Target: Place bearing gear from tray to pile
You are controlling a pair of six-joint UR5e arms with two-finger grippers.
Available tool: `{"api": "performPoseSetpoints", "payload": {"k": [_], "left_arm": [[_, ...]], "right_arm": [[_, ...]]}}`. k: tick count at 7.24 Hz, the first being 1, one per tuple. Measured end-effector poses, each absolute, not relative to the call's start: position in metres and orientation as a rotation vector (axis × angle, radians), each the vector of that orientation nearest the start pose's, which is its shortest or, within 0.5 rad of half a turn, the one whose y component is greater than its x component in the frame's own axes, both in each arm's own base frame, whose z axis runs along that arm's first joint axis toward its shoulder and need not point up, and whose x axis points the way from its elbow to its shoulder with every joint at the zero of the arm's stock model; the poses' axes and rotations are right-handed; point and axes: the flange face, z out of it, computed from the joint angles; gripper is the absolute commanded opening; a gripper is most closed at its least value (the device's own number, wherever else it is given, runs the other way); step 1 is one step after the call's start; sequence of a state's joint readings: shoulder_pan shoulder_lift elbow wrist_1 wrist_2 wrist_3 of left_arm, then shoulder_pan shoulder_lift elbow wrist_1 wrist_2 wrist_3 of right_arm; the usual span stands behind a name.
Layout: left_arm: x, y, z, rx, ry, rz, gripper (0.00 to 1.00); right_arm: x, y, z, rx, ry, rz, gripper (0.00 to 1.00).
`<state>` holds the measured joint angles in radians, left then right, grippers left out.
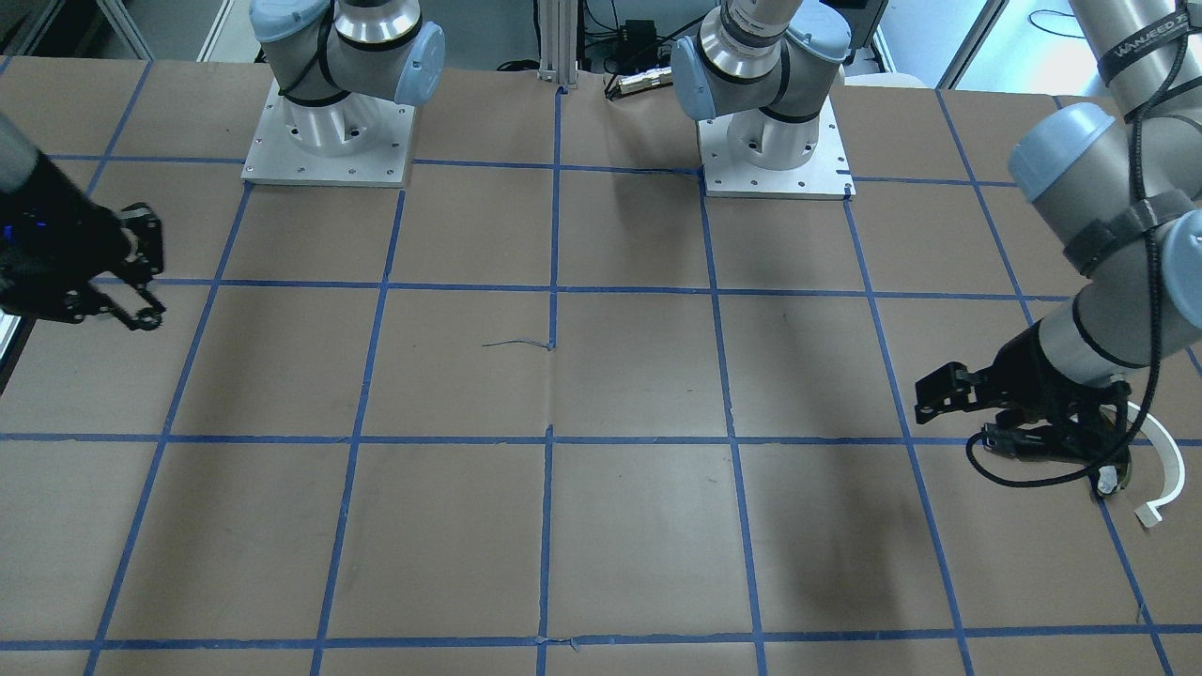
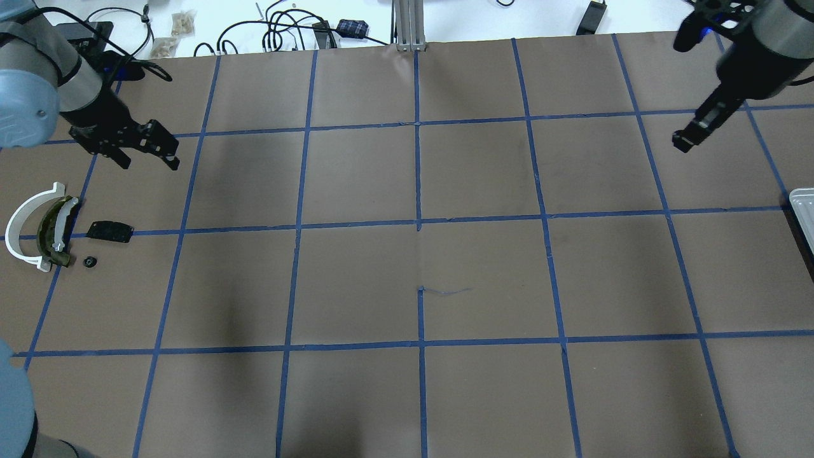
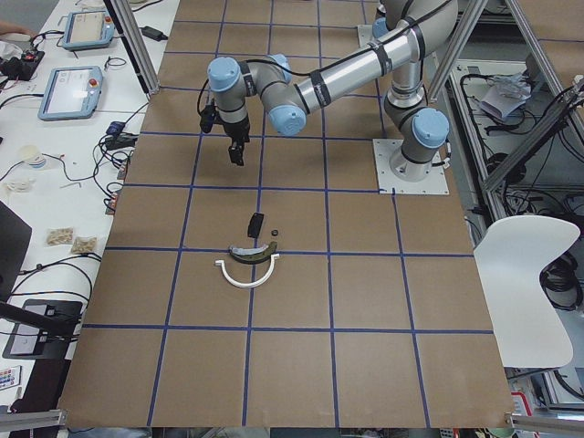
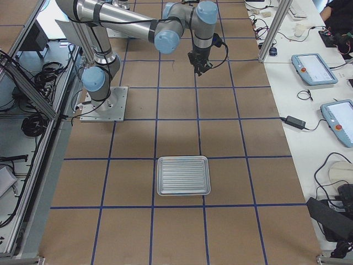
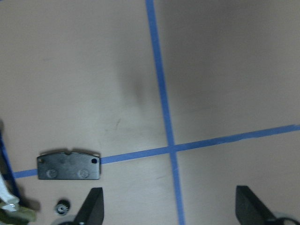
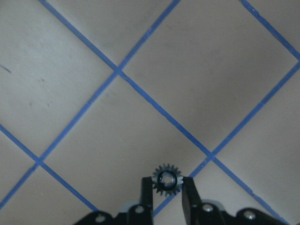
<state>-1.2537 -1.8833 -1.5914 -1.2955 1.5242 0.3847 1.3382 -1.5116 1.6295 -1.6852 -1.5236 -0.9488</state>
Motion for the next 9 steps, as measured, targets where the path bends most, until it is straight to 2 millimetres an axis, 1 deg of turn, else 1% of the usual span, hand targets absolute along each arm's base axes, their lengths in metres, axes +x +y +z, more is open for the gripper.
{"api": "performPoseSetpoints", "payload": {"k": [1,2,3,4,5,6,7,8,9], "left_arm": [[0.014,-0.612,0.334,0.002,3.235,0.061,1.0],[-0.027,-0.611,0.338,-0.067,3.254,0.06,1.0],[-0.065,-0.606,0.343,-0.106,3.273,0.061,1.0],[-0.09,-0.601,0.342,-0.134,3.285,0.075,1.0],[-0.102,-0.598,0.339,-0.152,3.293,0.091,1.0],[-0.107,-0.596,0.338,-0.16,3.302,0.099,1.0],[-0.11,-0.594,0.338,-0.163,3.312,0.102,1.0],[-0.111,-0.591,0.338,-0.164,3.316,0.106,1.0],[-0.112,-0.586,0.334,-0.162,3.316,0.12,1.0]], "right_arm": [[0.075,-0.527,0.442,-0.97,2.943,-0.032,0.16],[0.126,-0.52,0.439,-0.84,2.977,-0.029,0.16],[0.169,-0.514,0.433,-0.706,3.007,-0.036,0.16],[0.21,-0.51,0.424,-0.602,3.026,-0.063,0.17],[0.25,-0.508,0.41,-0.533,3.036,-0.089,0.17],[0.279,-0.507,0.396,-0.498,3.038,-0.103,0.19],[0.294,-0.506,0.387,-0.481,3.035,-0.111,0.71],[0.301,-0.506,0.381,-0.464,3.035,-0.11,0.97],[0.304,-0.506,0.379,-0.455,3.034,-0.108,0.98]]}}
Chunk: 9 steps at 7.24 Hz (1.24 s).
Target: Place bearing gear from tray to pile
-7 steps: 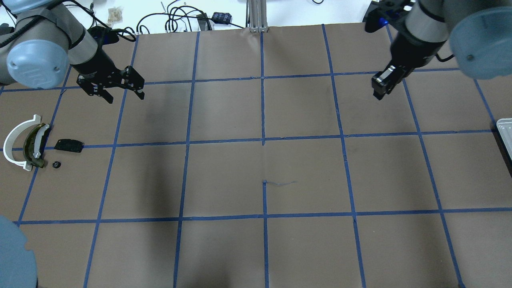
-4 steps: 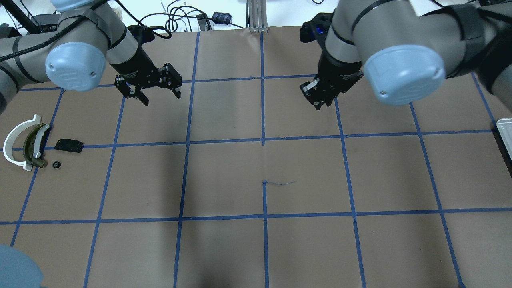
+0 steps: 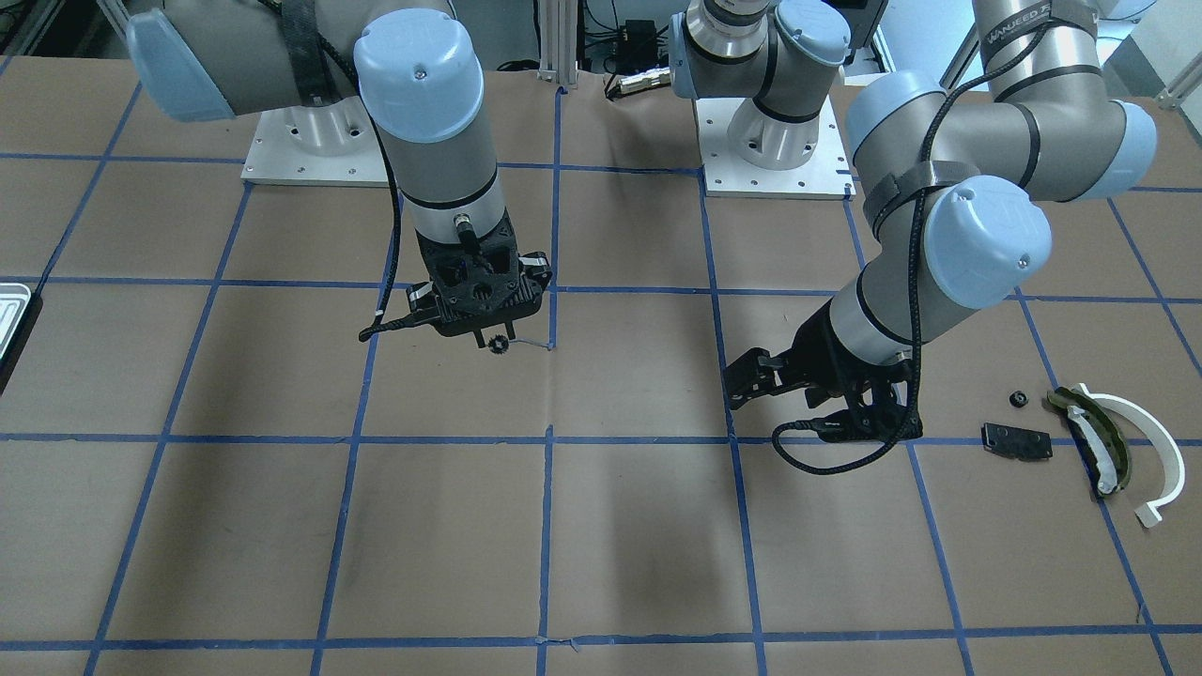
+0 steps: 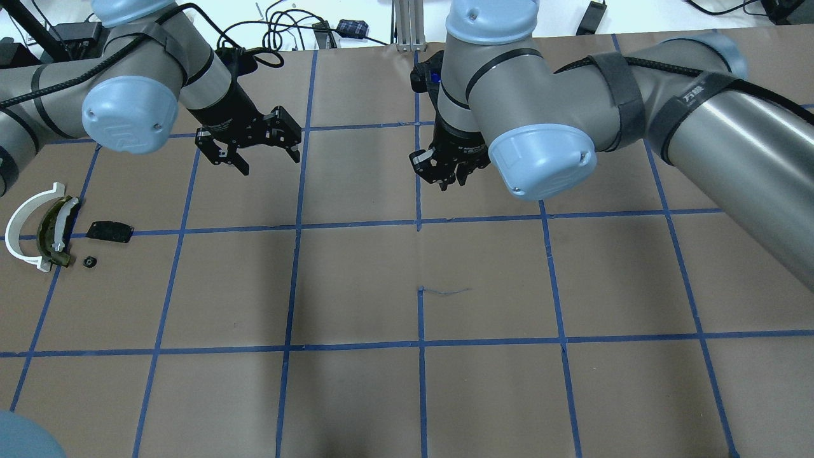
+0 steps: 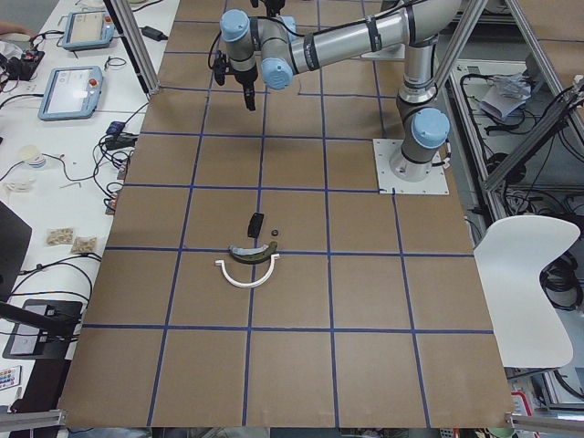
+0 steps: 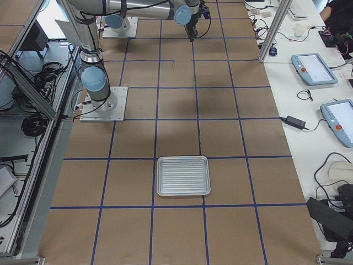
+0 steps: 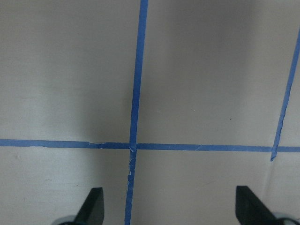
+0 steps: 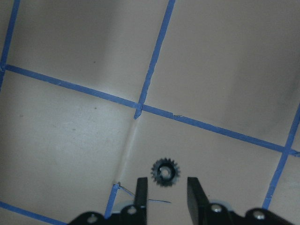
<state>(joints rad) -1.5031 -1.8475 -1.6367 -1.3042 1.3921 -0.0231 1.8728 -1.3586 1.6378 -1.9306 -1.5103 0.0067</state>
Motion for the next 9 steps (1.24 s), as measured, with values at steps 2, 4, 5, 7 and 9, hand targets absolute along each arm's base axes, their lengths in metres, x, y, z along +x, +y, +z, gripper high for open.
{"api": "performPoseSetpoints", "payload": {"k": [2,4,5,7,9], "left_arm": [[-0.111,-0.578,0.322,-0.164,3.313,0.146,1.0],[-0.117,-0.576,0.317,-0.202,3.308,0.16,1.0],[-0.14,-0.572,0.312,-0.252,3.3,0.183,1.0],[-0.224,-0.547,0.293,-0.241,3.28,0.197,1.0],[-0.293,-0.523,0.254,-0.194,3.226,0.127,1.0]], "right_arm": [[0.305,-0.508,0.38,-0.451,3.03,-0.115,0.98],[0.295,-0.516,0.39,-0.476,3.029,-0.139,0.98],[0.282,-0.527,0.406,-0.496,3.034,-0.142,0.93],[0.229,-0.554,0.453,-0.528,3.053,-0.061,0.93],[0.159,-0.565,0.492,-0.5,3.107,-0.023,0.85]]}}
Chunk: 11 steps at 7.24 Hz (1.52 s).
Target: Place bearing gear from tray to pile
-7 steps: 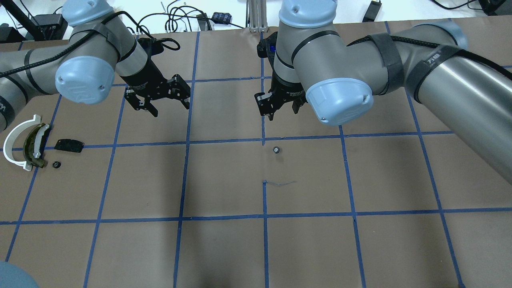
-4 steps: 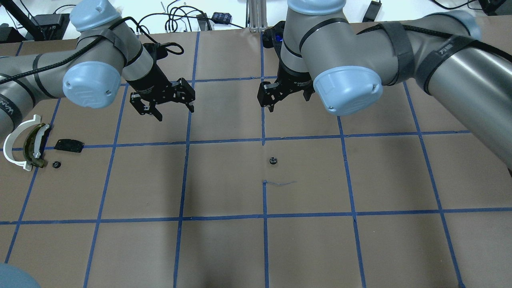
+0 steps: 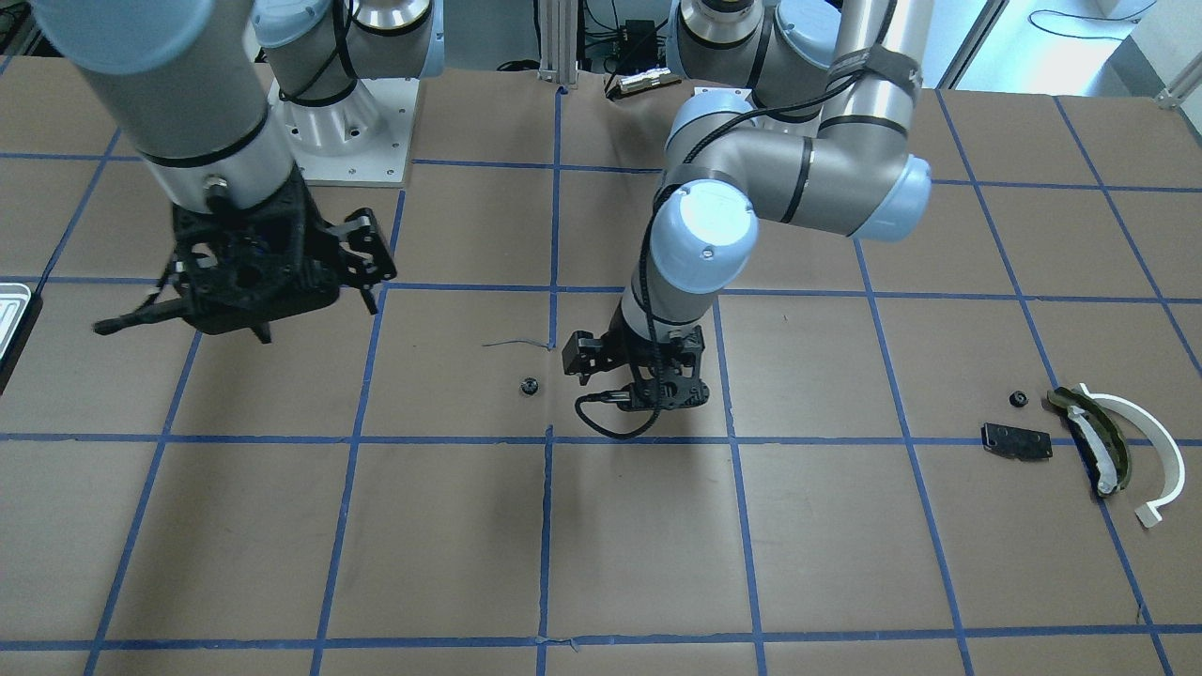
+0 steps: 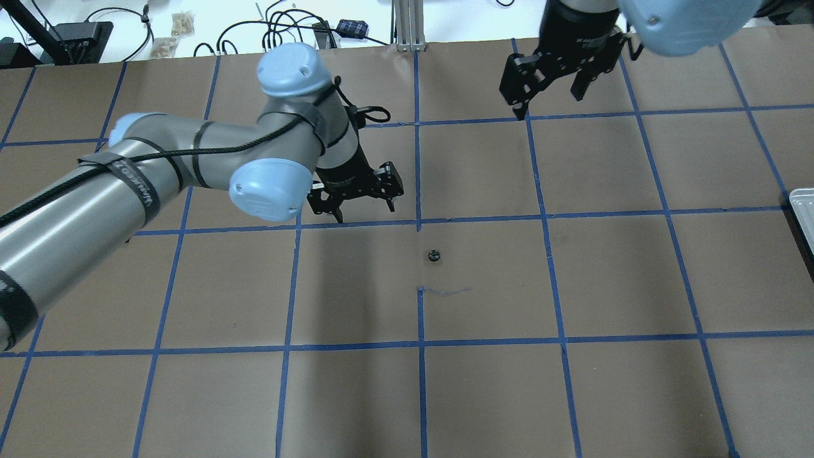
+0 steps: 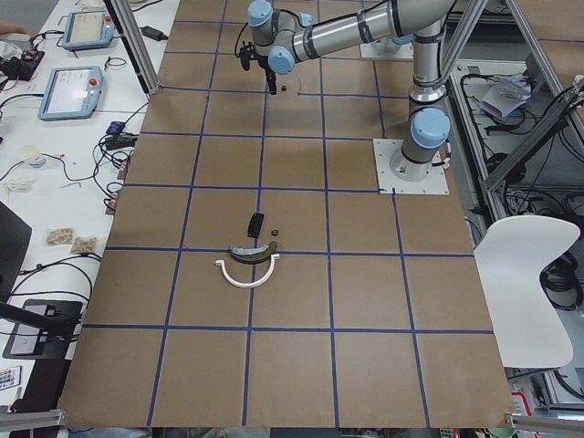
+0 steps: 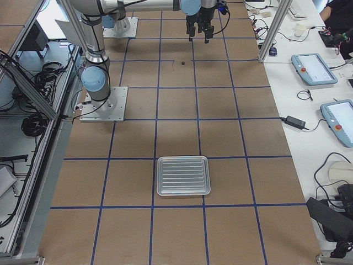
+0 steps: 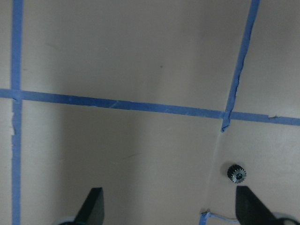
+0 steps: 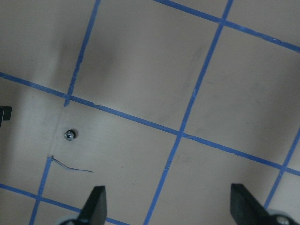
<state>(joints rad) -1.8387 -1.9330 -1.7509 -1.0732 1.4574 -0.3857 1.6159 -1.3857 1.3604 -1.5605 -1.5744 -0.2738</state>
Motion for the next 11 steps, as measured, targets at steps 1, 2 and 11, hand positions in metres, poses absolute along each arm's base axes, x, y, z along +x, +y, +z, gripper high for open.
{"api": "performPoseSetpoints", "payload": {"k": [1,2,11], "left_arm": [[-0.325,-0.514,0.228,-0.202,3.198,0.075,1.0],[-0.351,-0.506,0.204,-0.213,3.187,0.043,1.0],[-0.388,-0.475,0.17,-0.134,3.115,0.013,0.68]], "right_arm": [[0.135,-0.557,0.504,-0.432,3.138,-0.002,0.8],[0.126,-0.543,0.505,-0.335,3.156,0.032,0.79],[0.127,-0.493,0.497,0.097,3.179,-0.149,1.0]]}}
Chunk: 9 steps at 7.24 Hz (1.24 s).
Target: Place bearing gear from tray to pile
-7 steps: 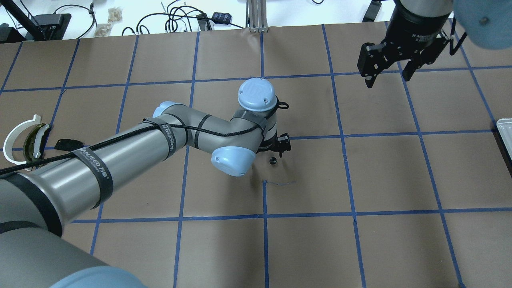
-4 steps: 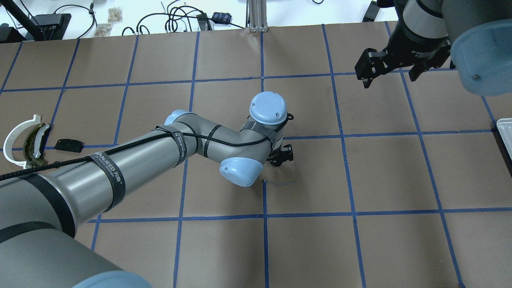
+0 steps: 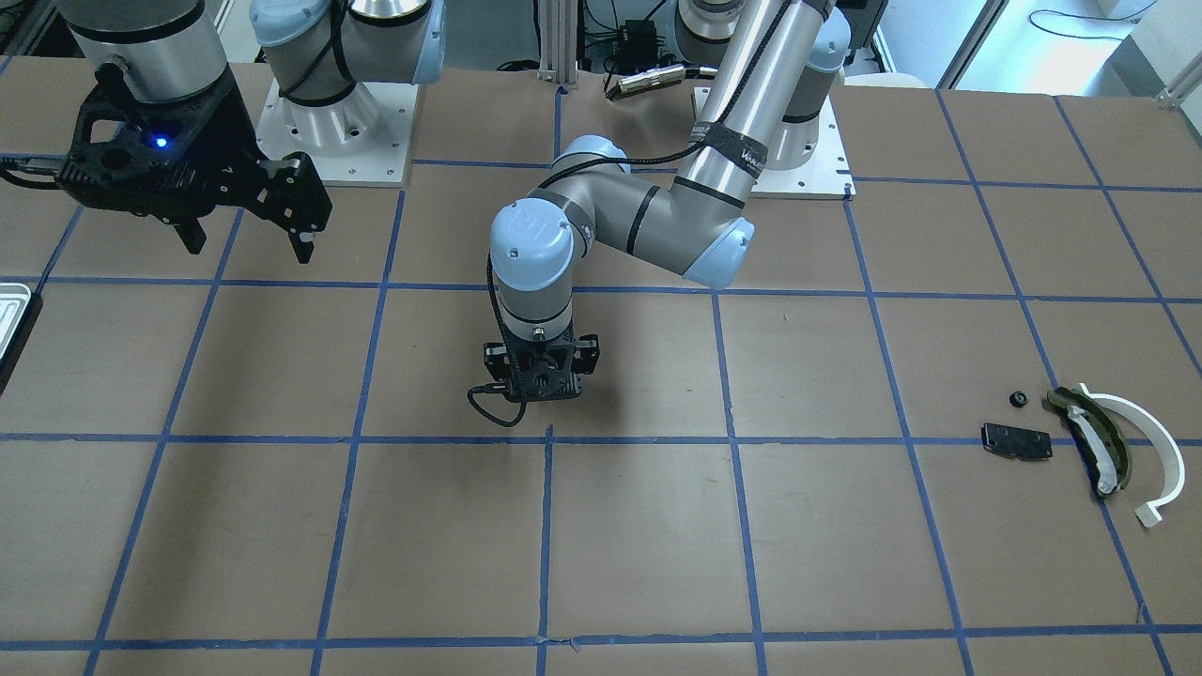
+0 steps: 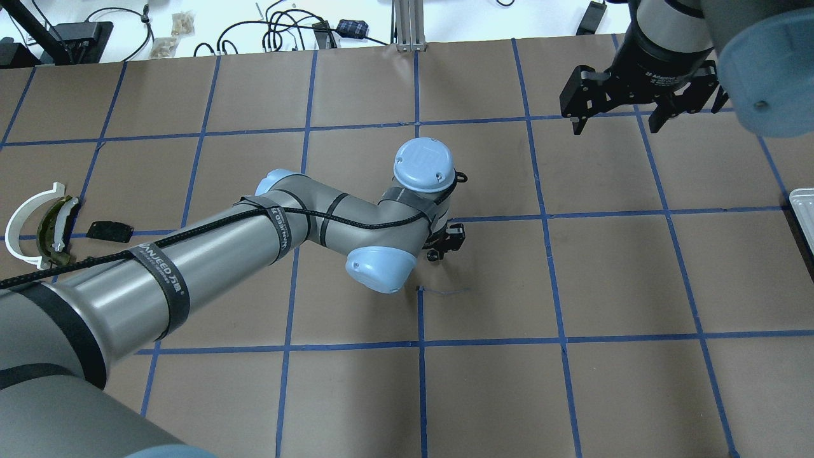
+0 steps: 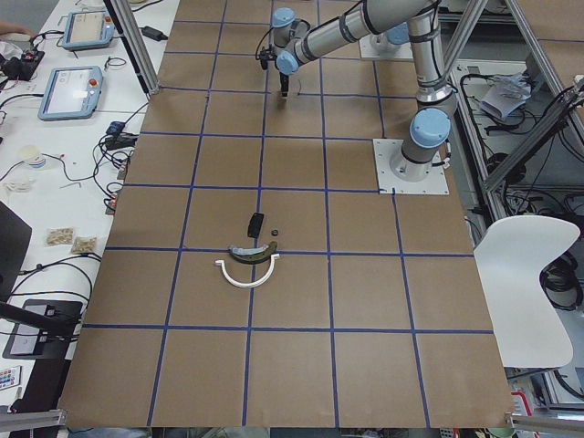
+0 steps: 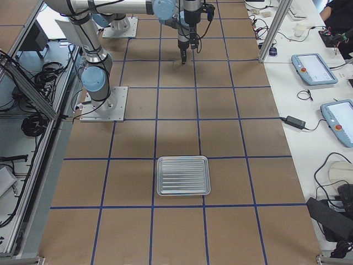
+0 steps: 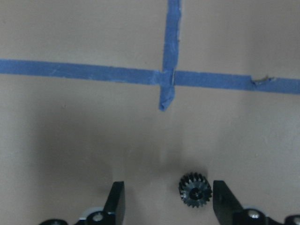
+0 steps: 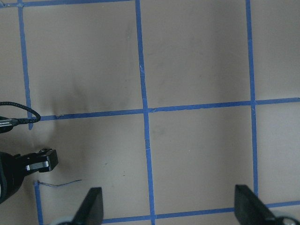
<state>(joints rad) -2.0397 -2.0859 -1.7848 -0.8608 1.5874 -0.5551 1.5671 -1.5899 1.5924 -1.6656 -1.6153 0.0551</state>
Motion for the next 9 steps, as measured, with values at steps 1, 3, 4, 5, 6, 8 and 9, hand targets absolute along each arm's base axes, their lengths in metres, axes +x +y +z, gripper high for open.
{"api": "performPoseSetpoints", "payload": {"k": [1,3,4,5,6,8,9], "left_arm": [[-0.389,-0.475,0.168,-0.139,3.131,0.025,0.14],[-0.391,-0.477,0.168,-0.136,3.154,0.026,0.0],[-0.391,-0.477,0.169,-0.129,3.156,0.025,0.0],[-0.39,-0.476,0.17,-0.123,3.156,0.024,0.0],[-0.388,-0.475,0.173,-0.119,3.156,0.02,0.0],[-0.356,-0.495,0.197,-0.112,3.136,-0.02,0.0],[-0.311,-0.514,0.217,-0.088,3.124,-0.011,0.0]], "right_arm": [[0.127,-0.492,0.498,0.101,3.178,-0.134,1.0],[0.128,-0.495,0.5,0.108,3.176,-0.117,1.0],[0.128,-0.498,0.5,0.122,3.171,-0.094,1.0],[0.129,-0.5,0.499,0.144,3.162,-0.075,1.0],[0.13,-0.5,0.499,0.16,3.157,-0.062,1.0],[0.13,-0.5,0.498,0.167,3.154,-0.051,1.0],[0.13,-0.5,0.498,0.166,3.153,-0.05,1.0]]}}
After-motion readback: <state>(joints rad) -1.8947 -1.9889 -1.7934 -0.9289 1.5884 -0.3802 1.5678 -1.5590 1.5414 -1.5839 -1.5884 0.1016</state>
